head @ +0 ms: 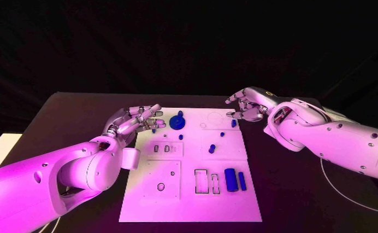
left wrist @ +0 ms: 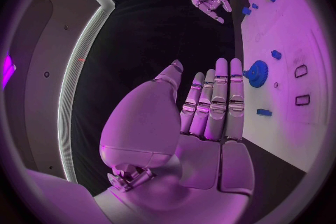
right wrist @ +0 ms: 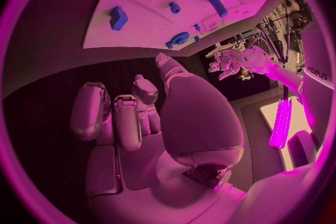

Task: Assemble the parts on the task board

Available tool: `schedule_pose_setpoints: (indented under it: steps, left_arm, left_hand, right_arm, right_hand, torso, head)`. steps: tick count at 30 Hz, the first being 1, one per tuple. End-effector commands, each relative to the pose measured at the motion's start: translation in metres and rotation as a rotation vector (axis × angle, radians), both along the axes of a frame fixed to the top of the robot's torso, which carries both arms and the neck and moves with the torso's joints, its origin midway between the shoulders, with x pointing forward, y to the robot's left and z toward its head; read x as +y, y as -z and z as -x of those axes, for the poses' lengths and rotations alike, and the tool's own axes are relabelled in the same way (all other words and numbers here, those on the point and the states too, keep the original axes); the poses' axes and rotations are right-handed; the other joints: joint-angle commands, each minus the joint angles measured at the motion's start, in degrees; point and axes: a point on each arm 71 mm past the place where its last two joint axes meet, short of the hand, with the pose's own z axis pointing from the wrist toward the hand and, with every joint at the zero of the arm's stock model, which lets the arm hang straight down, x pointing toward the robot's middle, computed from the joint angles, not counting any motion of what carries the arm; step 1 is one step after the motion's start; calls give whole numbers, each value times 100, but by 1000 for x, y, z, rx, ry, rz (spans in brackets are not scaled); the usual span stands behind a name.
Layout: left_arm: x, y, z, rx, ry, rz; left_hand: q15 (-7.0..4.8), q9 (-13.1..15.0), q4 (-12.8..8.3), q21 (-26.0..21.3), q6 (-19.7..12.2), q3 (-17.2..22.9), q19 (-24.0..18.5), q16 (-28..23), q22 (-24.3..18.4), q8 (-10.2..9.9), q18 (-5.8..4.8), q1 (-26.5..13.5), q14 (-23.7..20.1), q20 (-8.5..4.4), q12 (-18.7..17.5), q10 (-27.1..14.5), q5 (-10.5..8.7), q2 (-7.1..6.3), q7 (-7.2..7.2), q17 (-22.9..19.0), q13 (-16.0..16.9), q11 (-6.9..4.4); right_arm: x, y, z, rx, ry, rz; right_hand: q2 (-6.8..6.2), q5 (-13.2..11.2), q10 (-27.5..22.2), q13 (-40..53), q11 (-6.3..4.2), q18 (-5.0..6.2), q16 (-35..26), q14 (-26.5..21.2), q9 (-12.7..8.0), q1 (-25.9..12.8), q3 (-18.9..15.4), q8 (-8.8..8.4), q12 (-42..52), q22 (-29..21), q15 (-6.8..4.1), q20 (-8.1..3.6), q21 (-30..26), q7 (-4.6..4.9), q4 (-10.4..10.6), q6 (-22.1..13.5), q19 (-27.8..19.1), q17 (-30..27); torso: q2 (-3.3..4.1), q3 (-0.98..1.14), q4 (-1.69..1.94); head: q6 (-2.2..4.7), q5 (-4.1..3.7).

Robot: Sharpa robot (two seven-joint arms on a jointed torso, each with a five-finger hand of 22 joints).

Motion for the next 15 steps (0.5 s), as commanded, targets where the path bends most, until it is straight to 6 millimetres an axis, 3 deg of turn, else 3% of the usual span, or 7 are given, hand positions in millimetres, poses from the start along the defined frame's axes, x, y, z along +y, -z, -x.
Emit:
schedule_pose_setpoints:
  steps: [1,8,15]
  left_arm:
    - [-2,-1,0,-9,20,12]
    - [-1,-1,-1,-9,18,11]
    - [0,0,-2,-9,13,9]
  left_hand:
    - [28,-5,-22,13,-32,2,29,-23,-5,-20,59,28,18,4,-39,-30,-3,25,-1,6,-4,-9]
    - [28,-5,-22,13,-32,2,29,-23,-5,-20,59,28,18,4,-39,-30,-3,25,-1,6,-4,-9]
    - [28,-5,-22,13,-32,2,29,-23,-5,-20,59,28,18,4,-39,-30,-3,25,-1,6,-4,-9]
  right_arm:
    - [-4,9,1,37,-66,3]
    - [-18,32,-1,94,-40,35]
    - [-28,42,-3,129,-18,48]
  right_hand:
    - [14,-51,-65,-34,-7,-38,33,370,-9,86,1,-19,-65,1,-34,-1,28,-5,-55,32,17,323]
    - [13,-99,-116,-93,-3,-36,19,363,-15,120,-14,-33,-137,-10,-31,2,22,0,-81,21,9,298]
    - [9,-123,-148,-127,3,-35,11,358,-19,119,-35,-45,-181,-19,-27,4,17,5,-84,7,2,284]
  torso:
    - [-2,15,-14]
    - [0,7,-5]
    - [-9,-1,1]
  head:
    - [3,-22]
    - [-7,-55]
    - [-36,-57]
